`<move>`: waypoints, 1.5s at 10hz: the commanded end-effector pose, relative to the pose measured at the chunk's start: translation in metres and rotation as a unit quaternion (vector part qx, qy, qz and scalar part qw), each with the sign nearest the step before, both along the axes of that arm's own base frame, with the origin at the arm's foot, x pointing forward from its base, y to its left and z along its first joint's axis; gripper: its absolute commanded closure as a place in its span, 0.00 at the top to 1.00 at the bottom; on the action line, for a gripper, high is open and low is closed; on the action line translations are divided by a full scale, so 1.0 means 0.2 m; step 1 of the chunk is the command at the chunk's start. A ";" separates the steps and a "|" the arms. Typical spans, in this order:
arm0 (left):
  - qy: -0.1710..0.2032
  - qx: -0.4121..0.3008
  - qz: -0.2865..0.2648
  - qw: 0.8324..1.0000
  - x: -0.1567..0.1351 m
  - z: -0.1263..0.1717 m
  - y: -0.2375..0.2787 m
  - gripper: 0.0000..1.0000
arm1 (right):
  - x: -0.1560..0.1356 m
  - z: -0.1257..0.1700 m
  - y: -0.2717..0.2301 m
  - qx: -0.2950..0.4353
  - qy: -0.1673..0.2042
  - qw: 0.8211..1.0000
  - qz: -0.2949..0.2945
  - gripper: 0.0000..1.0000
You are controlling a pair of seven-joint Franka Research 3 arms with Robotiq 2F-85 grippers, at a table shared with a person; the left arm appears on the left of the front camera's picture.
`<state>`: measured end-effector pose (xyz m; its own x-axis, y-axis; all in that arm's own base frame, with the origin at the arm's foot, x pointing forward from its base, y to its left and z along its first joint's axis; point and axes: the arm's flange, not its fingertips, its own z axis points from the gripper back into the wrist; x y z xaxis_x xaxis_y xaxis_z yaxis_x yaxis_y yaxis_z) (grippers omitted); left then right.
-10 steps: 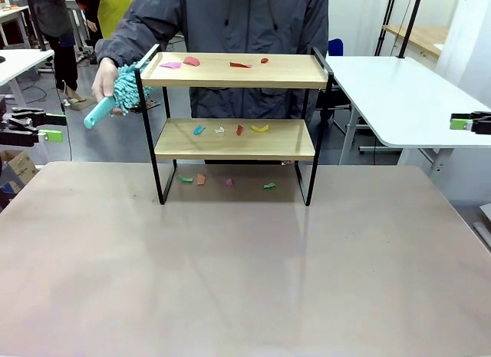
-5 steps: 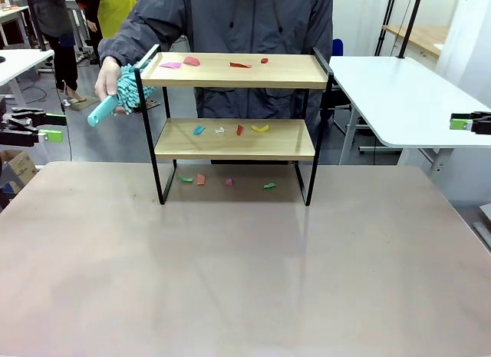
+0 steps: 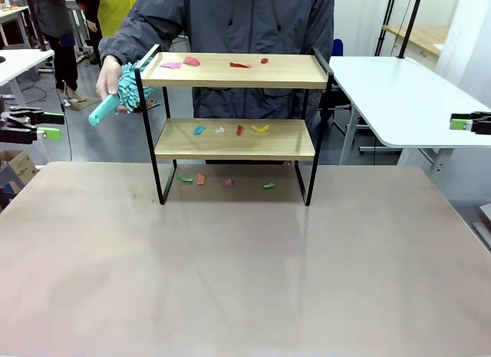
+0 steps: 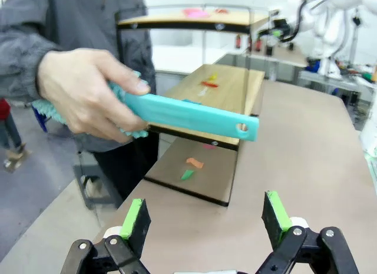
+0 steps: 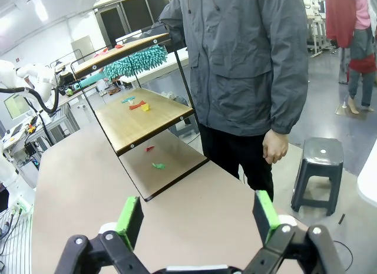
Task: Clean the shelf.
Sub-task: Pick up the Duster handed by the human.
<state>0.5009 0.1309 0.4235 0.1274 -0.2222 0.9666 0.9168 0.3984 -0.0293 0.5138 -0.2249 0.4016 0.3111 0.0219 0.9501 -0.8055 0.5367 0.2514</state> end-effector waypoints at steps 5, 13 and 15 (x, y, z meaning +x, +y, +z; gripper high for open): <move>0.108 0.133 0.180 0.969 -0.33 0.81 -0.22 1.00 | 0.00 0.00 0.01 -0.002 -0.001 1.000 -0.002 1.00; 0.209 0.224 0.355 0.883 -0.54 1.11 -0.73 1.00 | 0.00 0.00 0.01 -0.002 -0.001 1.000 -0.002 1.00; 0.209 0.224 0.355 0.883 -0.54 1.11 -0.73 1.00 | 0.00 0.00 0.01 -0.002 -0.001 1.000 -0.002 1.00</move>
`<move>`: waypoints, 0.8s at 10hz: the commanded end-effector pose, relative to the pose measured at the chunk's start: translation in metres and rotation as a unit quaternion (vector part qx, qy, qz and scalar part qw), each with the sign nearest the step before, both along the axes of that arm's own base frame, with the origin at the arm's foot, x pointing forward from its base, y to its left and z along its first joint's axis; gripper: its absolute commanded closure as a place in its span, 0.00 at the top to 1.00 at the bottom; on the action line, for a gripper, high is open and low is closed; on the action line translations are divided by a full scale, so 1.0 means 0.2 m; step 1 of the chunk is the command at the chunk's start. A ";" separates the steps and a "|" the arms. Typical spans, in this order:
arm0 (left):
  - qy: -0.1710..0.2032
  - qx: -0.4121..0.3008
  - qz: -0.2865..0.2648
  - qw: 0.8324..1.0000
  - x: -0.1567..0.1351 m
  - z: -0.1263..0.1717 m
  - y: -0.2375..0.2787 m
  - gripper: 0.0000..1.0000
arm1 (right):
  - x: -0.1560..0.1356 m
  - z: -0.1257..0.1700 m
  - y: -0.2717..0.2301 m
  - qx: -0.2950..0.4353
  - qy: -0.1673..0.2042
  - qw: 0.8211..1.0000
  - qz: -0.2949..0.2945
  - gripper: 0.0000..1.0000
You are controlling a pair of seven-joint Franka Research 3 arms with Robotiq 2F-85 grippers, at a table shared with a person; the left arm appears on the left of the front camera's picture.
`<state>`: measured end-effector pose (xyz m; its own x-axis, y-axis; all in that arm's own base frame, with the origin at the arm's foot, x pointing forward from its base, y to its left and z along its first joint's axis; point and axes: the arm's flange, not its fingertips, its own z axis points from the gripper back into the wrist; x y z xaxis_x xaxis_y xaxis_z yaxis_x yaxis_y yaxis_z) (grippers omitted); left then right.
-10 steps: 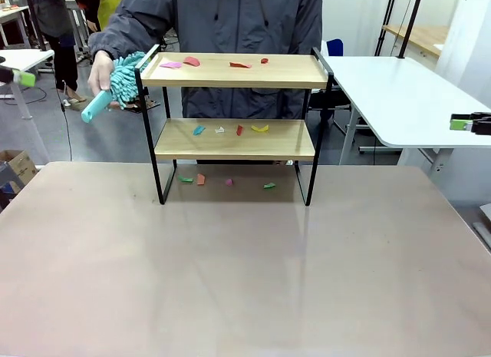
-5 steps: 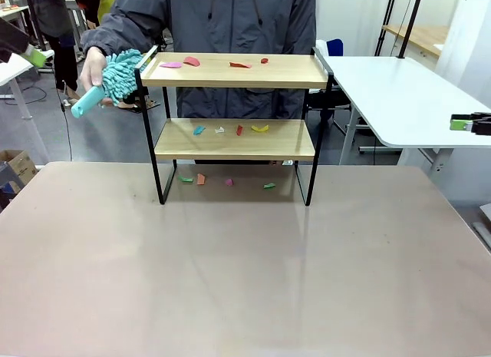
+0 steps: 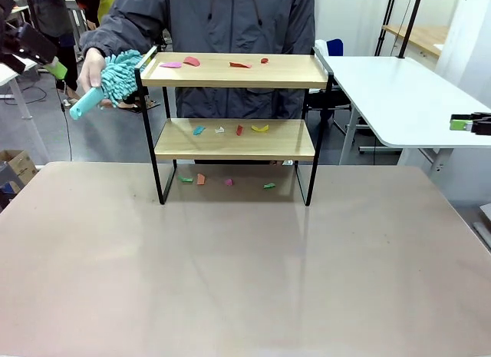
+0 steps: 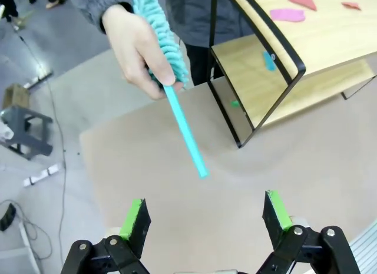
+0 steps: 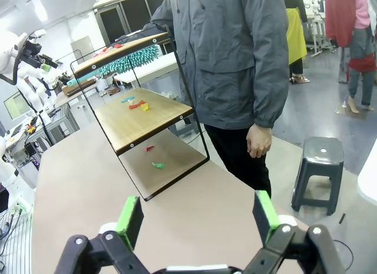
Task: Clean the shelf.
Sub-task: Pick up the Duster handed by the human.
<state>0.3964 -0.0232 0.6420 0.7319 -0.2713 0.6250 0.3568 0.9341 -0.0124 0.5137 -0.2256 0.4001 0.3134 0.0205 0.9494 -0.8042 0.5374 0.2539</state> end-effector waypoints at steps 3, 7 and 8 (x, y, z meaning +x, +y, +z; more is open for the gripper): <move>-0.038 0.026 0.079 0.996 0.05 -0.13 -0.15 1.00 | 0.01 0.01 0.01 -0.002 -0.002 1.000 -0.001 1.00; -0.048 0.023 0.112 0.992 0.16 -0.32 -0.25 1.00 | 0.01 0.01 0.01 -0.002 -0.002 1.000 -0.001 1.00; -0.045 0.025 0.118 0.992 0.19 -0.37 -0.27 1.00 | 0.01 0.01 0.01 -0.002 -0.002 1.000 -0.001 1.00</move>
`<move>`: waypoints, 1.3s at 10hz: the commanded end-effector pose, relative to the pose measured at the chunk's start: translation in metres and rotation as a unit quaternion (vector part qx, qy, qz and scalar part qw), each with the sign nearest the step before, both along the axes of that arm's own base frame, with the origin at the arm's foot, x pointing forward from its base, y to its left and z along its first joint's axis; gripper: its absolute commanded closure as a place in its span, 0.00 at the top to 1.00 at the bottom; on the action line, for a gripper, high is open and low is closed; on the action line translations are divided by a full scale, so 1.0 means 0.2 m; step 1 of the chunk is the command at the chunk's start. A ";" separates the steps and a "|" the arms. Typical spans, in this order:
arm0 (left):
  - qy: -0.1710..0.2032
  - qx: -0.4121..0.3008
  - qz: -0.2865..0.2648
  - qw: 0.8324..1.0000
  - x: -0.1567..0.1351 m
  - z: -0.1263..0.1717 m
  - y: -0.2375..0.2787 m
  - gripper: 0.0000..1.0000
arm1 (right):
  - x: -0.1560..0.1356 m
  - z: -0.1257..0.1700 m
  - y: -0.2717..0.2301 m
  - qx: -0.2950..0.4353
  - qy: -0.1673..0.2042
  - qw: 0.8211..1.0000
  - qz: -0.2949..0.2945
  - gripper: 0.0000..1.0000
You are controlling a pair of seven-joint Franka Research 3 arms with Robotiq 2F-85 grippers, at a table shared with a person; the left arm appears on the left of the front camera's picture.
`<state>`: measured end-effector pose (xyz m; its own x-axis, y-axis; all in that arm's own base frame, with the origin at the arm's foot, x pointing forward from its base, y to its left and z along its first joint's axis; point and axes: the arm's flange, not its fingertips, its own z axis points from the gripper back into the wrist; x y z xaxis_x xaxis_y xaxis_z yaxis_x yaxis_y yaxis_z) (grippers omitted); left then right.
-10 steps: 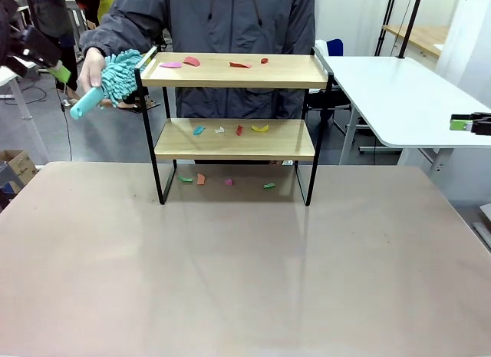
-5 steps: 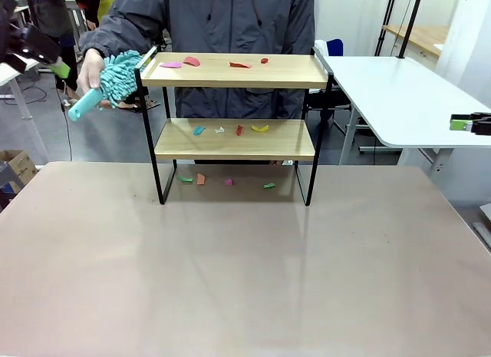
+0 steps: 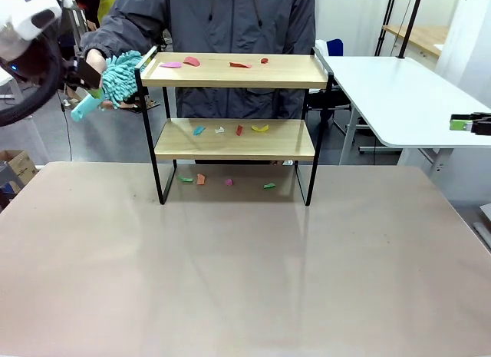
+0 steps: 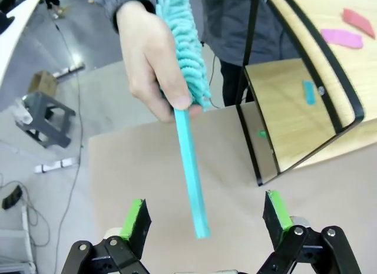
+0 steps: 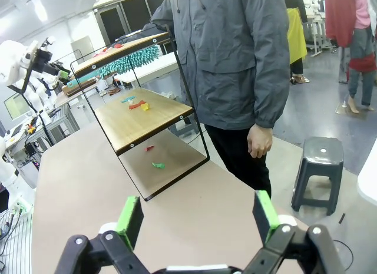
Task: Clean the shelf.
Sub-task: Pick up the Duster handed by the human.
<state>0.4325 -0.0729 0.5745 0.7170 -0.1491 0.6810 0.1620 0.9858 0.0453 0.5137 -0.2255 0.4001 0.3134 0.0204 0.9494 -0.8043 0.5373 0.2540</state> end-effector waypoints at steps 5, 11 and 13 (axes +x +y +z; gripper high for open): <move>0.031 0.001 0.039 0.999 0.05 -0.16 -0.02 0.74 | 0.00 0.01 0.01 -0.002 -0.002 1.000 -0.001 1.00; 0.040 0.012 0.034 0.999 0.06 -0.14 -0.02 0.05 | 0.00 0.01 0.01 -0.002 -0.002 1.000 -0.001 1.00; 0.044 0.008 0.037 0.998 0.07 -0.14 -0.03 0.00 | 0.00 0.01 0.01 -0.002 -0.002 1.000 -0.001 1.00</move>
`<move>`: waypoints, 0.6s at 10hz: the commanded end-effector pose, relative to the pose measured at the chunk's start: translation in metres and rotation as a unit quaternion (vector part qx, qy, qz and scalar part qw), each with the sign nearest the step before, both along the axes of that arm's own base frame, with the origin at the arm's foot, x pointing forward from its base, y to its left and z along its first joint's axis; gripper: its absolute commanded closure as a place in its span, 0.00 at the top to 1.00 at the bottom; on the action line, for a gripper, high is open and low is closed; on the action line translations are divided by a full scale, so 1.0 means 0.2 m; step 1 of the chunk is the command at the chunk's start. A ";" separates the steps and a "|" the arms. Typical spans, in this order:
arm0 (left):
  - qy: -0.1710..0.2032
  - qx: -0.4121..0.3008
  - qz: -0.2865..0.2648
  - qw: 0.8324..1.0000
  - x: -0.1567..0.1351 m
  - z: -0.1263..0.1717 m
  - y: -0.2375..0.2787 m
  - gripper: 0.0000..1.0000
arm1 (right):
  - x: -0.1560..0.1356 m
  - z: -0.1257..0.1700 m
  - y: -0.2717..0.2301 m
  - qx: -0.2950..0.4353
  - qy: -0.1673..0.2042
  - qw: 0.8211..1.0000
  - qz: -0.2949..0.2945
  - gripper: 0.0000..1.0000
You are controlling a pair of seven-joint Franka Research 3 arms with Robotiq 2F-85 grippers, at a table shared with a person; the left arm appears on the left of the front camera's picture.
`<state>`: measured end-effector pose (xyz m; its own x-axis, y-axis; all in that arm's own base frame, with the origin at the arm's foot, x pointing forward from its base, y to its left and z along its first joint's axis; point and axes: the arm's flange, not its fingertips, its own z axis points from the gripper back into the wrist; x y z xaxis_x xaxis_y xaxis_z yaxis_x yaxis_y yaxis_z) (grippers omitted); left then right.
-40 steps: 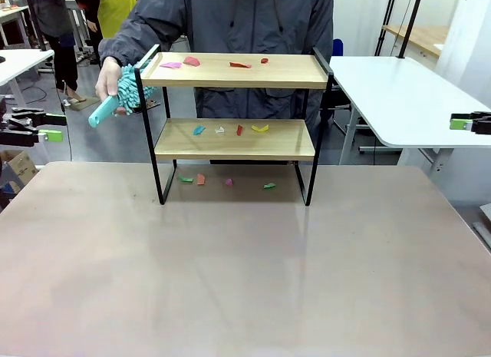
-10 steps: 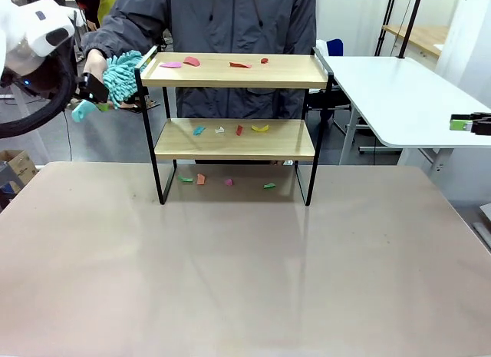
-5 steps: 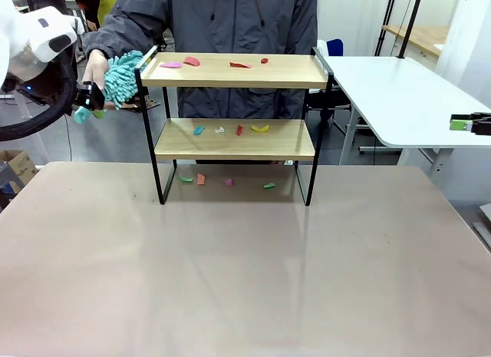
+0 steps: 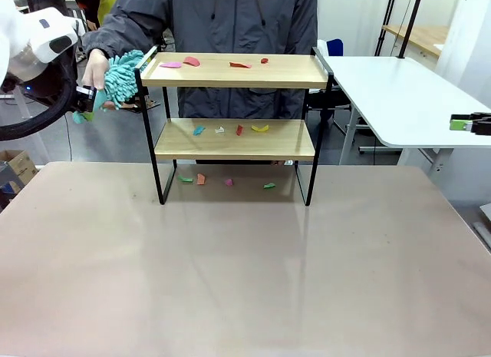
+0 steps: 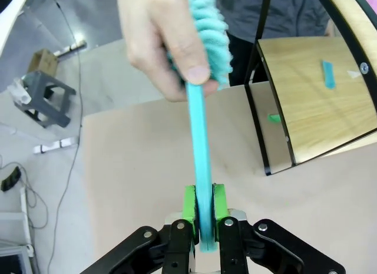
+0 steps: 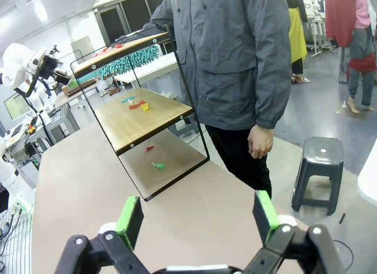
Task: Clean the shelf.
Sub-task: Pick up the Duster handed by the human.
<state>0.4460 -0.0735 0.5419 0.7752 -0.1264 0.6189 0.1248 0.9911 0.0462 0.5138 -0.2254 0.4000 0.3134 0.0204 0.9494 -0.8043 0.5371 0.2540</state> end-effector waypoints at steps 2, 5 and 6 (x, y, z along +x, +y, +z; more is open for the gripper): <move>-0.002 0.005 0.035 0.999 0.00 0.04 -0.04 0.00 | 0.00 0.01 0.01 -0.002 -0.002 1.000 -0.001 1.00; -0.004 -0.006 0.051 0.999 0.00 0.05 -0.04 0.00 | 0.00 0.01 0.01 -0.002 -0.002 1.000 -0.001 1.00; 0.001 -0.022 0.049 0.999 0.02 0.07 -0.02 0.00 | 0.00 0.01 0.01 -0.002 -0.002 1.000 -0.001 1.00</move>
